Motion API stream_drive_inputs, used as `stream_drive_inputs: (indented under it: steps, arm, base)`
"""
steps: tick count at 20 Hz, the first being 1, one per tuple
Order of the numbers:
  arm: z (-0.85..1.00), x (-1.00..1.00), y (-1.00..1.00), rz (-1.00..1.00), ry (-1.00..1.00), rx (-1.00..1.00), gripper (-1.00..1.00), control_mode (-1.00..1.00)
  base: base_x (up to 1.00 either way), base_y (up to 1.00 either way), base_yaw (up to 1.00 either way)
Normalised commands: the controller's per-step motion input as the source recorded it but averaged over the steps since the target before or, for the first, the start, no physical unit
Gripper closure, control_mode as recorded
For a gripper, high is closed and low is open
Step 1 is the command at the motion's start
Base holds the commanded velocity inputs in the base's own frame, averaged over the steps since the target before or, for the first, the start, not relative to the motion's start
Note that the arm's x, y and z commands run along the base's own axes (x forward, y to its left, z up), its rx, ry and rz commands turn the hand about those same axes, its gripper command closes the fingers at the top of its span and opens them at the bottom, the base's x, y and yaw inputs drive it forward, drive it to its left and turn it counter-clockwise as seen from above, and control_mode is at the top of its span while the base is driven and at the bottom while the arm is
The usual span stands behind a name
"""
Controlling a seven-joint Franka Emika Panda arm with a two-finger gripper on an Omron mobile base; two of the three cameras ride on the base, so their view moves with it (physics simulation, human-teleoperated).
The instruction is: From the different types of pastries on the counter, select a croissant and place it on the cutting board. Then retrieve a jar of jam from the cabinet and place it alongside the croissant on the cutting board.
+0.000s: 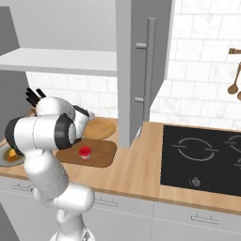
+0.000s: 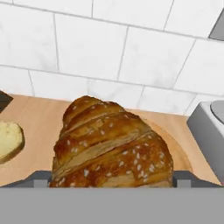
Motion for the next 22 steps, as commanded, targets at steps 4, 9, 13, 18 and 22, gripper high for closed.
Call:
stream_drive_inputs:
  steps: [4,9,13,18,22]
  arm:
    - [0.47,-0.04,0.47,0.0,-0.33,-0.01,1.0,-1.0]
    - [-0.01,-0.63,-0.04,-0.02,0.02,0.0,1.0,-1.0]
    - [0.74,-0.83,0.15,0.0,-0.03,0.0,1.0,-1.0]
    - [1.0,-0.24,0.94,0.0,-0.16,0.0,1.0,-1.0]
    - [1.0,-0.42,0.86,-0.04,-0.18,0.0,1.0,-1.0]
  base:
    - [0.0,0.0,0.0]
    - [0.0,0.0,0.0]
    - [0.0,0.0,0.0]
    - [0.0,0.0,0.0]
    - [0.0,0.0,0.0]
